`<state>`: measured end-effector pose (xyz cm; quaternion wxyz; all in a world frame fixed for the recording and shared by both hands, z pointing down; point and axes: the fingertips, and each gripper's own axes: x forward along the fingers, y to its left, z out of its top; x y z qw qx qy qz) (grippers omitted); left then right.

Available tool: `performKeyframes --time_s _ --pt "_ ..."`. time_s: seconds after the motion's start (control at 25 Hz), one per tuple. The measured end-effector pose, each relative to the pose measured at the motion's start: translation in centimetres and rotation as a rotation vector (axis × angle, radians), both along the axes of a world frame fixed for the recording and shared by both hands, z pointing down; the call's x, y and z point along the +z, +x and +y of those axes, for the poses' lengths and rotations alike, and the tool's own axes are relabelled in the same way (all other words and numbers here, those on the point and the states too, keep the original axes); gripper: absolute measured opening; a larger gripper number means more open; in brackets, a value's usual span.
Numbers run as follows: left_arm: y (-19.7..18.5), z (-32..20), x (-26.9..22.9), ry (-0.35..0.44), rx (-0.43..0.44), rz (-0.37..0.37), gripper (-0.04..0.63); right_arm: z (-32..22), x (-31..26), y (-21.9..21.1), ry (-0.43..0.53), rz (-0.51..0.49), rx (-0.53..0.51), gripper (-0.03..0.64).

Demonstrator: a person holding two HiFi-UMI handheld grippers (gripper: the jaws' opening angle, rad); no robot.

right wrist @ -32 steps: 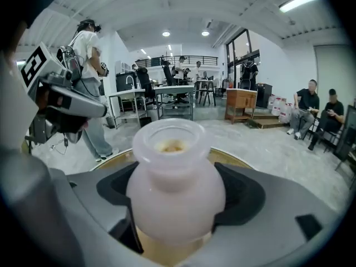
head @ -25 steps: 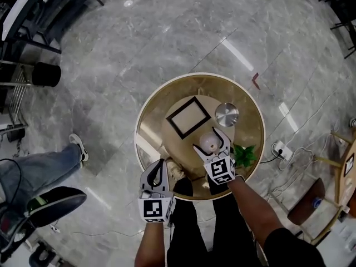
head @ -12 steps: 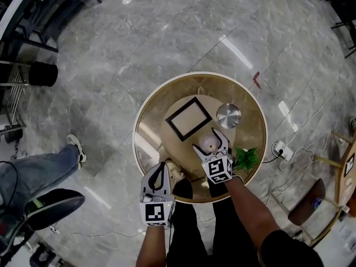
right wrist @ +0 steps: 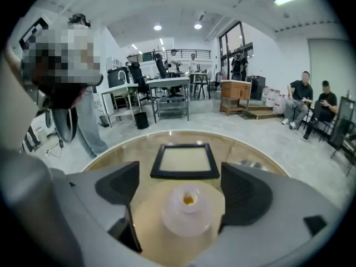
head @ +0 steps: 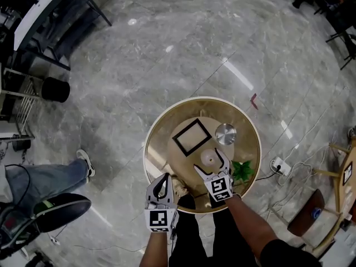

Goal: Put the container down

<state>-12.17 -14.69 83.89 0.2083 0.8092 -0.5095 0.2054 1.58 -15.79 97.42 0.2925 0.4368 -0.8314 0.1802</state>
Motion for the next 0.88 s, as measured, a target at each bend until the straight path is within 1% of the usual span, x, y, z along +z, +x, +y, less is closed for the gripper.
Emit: performKeyframes --time_s 0.12,0.24,0.36,0.48,0.64,0.72,0.8,0.88 --pt "-0.2 0.3 -3.5 0.013 -0.006 0.002 -0.006 0.9 -7.3 -1.7 0.086 -0.089 -0.029 0.435" --pt "-0.3 -0.6 -7.5 0.068 0.017 -0.024 -0.006 0.0 -15.6 -3.2 0.193 -0.163 -0.053 0.434" --pt "-0.3 -1.1 -12.0 0.115 0.021 -0.012 -0.006 -0.5 -23.8 -3.8 0.287 -0.214 -0.061 0.434" --pt "-0.1 -1.2 -16.4 0.161 0.030 0.001 -0.006 -0.3 -30.3 -3.9 0.348 -0.242 -0.074 0.433" --pt "0.1 -2.9 -20.4 0.238 0.040 0.004 -0.006 -1.5 -35.5 -3.6 0.431 -0.251 -0.112 0.428" --pt "0.2 -2.2 -22.1 0.253 0.038 0.020 -0.006 -0.6 -37.8 -3.4 0.440 -0.255 -0.119 0.408" --pt "0.3 -1.6 -23.8 0.263 0.039 0.030 -0.006 0.2 -40.3 -3.1 0.446 -0.244 -0.123 0.363" --pt "0.8 -1.2 -24.9 0.279 0.042 0.033 -0.006 0.3 -41.9 -2.1 0.495 -0.240 -0.128 0.340"
